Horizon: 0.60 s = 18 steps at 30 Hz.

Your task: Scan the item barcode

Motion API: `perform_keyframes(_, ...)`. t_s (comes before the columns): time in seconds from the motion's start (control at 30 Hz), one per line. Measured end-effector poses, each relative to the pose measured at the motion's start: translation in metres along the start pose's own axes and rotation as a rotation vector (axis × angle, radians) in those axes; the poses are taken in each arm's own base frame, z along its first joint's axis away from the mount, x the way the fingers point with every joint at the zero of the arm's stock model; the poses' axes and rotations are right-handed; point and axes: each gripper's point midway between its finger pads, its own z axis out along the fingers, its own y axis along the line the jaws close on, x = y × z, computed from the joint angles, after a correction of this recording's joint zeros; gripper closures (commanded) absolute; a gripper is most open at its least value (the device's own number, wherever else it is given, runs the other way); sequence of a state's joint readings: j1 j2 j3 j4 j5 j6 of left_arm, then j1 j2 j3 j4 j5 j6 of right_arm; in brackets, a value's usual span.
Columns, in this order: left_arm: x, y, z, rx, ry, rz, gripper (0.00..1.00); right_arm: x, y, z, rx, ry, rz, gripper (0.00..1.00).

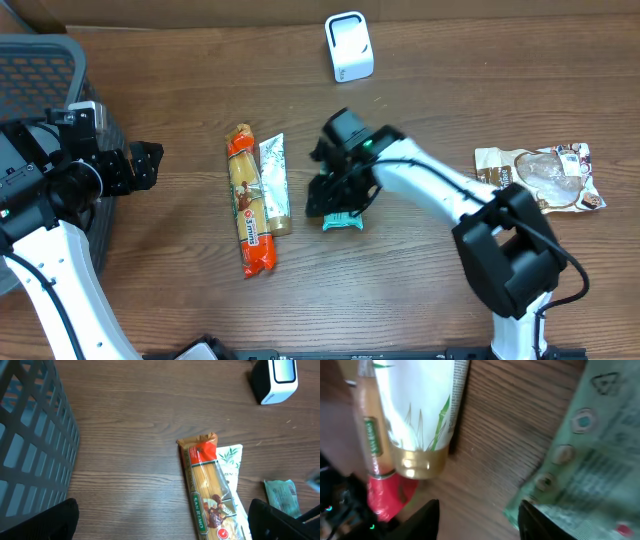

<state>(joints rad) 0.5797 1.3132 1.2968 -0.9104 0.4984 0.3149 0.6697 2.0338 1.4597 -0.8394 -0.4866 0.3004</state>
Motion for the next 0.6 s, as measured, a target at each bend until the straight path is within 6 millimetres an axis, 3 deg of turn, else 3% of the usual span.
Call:
perform_keyframes(0.1,0.000,0.000,0.000,0.000,0.000,0.000,0.00,0.002,0.000,0.009,0.065,-0.019,0.016,0.45)
perform_keyframes(0.27,0.000,0.000,0.000,0.000,0.000,0.000,0.00,0.011,-0.026,0.012,0.186,-0.016,0.078,0.46)
perform_keyframes(0.43,0.000,0.000,0.000,0.000,0.000,0.000,0.00,0.019,-0.062,0.001,0.326,0.000,0.144,0.46)
perform_keyframes(0.6,0.000,0.000,0.000,0.000,0.000,0.000,0.00,0.020,-0.083,-0.014,0.324,0.031,0.183,0.49)
